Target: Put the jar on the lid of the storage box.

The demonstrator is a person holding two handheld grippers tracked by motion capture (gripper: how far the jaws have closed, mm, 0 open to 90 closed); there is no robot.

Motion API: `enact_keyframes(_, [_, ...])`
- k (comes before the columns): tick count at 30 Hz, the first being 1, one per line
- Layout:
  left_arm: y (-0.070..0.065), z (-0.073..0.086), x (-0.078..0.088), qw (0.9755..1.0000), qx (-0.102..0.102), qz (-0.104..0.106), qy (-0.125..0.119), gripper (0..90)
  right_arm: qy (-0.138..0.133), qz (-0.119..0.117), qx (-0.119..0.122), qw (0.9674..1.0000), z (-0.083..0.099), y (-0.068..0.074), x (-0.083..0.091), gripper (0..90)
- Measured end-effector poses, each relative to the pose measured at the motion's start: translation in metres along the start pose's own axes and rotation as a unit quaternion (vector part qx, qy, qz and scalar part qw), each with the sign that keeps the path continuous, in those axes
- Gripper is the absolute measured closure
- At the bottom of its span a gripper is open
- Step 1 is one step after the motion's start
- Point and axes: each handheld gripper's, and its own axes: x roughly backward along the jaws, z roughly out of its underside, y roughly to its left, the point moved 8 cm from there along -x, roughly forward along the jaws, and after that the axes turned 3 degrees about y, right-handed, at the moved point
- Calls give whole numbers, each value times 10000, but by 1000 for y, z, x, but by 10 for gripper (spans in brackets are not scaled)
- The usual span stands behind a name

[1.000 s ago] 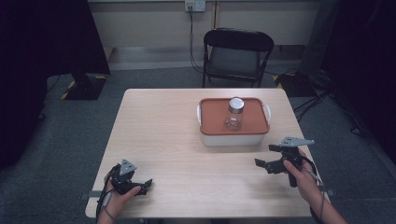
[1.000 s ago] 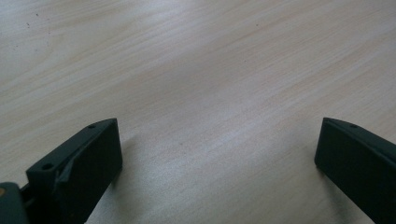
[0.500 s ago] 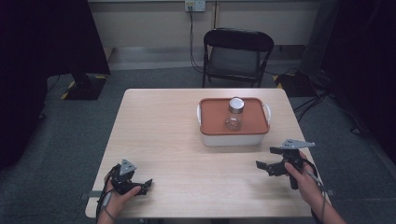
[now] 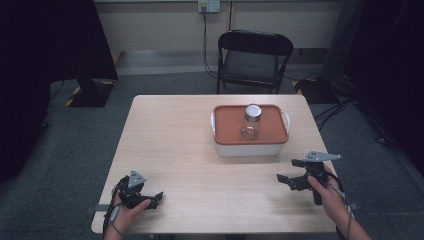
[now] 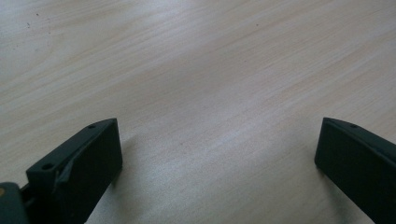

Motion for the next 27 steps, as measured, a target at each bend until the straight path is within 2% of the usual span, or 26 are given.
enact_keyframes(27, [0,0,0,10000,2,-1,-1,5,53,7,-47,10000,15,-3,3,21])
